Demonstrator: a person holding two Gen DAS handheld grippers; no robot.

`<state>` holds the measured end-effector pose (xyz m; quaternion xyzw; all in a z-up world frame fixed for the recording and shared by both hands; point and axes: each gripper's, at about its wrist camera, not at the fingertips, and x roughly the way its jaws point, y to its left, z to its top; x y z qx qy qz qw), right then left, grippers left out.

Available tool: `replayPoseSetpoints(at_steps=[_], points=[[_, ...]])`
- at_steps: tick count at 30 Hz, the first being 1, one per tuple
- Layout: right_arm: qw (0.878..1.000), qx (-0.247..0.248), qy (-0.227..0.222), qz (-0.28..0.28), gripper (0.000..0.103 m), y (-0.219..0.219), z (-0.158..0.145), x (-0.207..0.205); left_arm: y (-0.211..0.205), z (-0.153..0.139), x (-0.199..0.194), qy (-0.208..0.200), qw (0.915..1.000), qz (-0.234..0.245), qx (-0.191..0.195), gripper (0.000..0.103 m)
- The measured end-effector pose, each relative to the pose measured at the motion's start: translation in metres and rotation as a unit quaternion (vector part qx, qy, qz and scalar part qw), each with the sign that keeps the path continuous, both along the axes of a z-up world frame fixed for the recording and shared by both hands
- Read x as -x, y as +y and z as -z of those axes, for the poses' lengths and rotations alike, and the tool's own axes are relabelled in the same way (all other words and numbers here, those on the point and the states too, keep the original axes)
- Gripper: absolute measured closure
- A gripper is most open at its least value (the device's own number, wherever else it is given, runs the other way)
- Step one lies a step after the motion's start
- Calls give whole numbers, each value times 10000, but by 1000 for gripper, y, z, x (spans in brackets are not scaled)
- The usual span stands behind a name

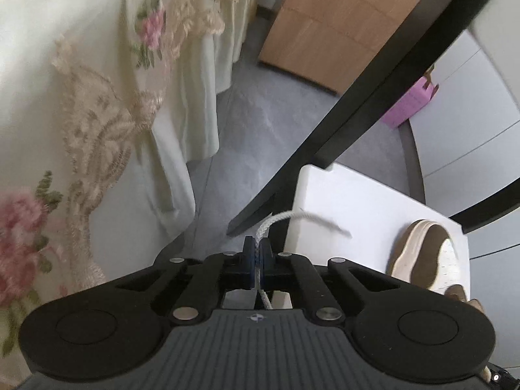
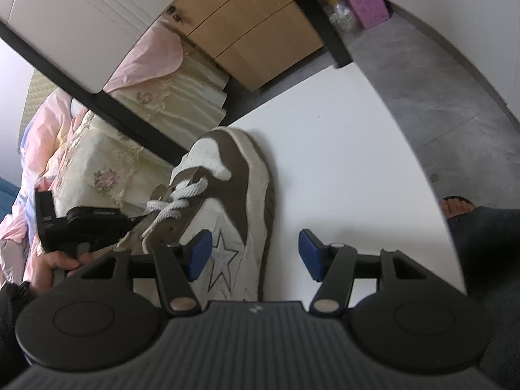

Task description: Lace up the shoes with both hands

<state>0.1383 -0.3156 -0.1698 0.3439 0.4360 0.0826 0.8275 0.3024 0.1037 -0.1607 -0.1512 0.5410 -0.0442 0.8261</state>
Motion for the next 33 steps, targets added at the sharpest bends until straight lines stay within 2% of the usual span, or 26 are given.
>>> replayPoseSetpoints(at_steps=[5,9,12,17,24,29,31,33], points=[[9996,-171,-190,98,43,-2,-3,5,-14,-37,33,-907,9958,138,-63,100],[9968,-633,-450,172,43,-8,-6,9,-33,-68,77,-1841,9819,447,-22,100],[9912,-1185,-544,217,42,-12,-3,11,-46,-79,108,-2318,9709,598,-95,100],[9707,-2291,-723,20,42,-14,1,10,-60,-83,146,-2623,9626,679,-57,100],[9595,-2738,-664,-43,41,-10,6,6,-79,-73,179,-2832,9558,777,159,100],[9506,-3042,-618,-83,41,-7,10,4,-74,-75,204,-2946,9507,592,768,100],[9467,-3163,-599,-99,41,-6,12,3,-69,-73,205,-2866,9500,474,1148,100],[9439,-3247,-592,-105,41,-6,13,3,-65,-72,205,-2834,9482,435,1364,100]])
